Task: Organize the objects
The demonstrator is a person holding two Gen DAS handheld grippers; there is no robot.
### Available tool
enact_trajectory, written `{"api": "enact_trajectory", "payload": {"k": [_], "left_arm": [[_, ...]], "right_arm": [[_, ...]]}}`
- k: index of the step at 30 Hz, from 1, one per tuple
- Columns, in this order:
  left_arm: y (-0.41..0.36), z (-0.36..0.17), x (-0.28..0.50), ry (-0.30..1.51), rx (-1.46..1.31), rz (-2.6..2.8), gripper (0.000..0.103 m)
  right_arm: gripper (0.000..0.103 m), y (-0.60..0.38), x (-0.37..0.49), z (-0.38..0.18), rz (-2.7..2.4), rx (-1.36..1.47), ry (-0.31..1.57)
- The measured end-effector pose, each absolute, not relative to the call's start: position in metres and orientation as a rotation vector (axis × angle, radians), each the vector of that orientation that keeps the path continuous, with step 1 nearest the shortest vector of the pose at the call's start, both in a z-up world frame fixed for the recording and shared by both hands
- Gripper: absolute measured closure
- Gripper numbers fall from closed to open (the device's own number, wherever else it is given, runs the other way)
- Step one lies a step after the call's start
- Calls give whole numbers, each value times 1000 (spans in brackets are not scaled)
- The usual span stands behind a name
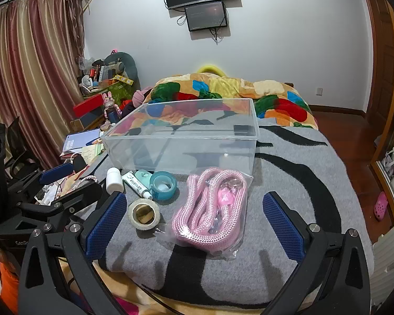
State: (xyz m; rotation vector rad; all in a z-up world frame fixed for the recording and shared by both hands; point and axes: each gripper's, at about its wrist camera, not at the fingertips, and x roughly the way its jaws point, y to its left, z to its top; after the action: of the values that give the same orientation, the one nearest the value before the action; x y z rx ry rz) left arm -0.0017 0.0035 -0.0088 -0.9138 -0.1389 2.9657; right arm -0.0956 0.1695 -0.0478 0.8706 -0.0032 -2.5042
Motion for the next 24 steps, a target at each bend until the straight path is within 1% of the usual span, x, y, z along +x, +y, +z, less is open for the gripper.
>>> {"api": "enact_trajectory", "payload": {"k": [24], "left_arm": [[4, -9, -2, -146, -921, 2958, 0]], "right_arm": [[0, 173, -98, -49, -2490, 894, -39]]}}
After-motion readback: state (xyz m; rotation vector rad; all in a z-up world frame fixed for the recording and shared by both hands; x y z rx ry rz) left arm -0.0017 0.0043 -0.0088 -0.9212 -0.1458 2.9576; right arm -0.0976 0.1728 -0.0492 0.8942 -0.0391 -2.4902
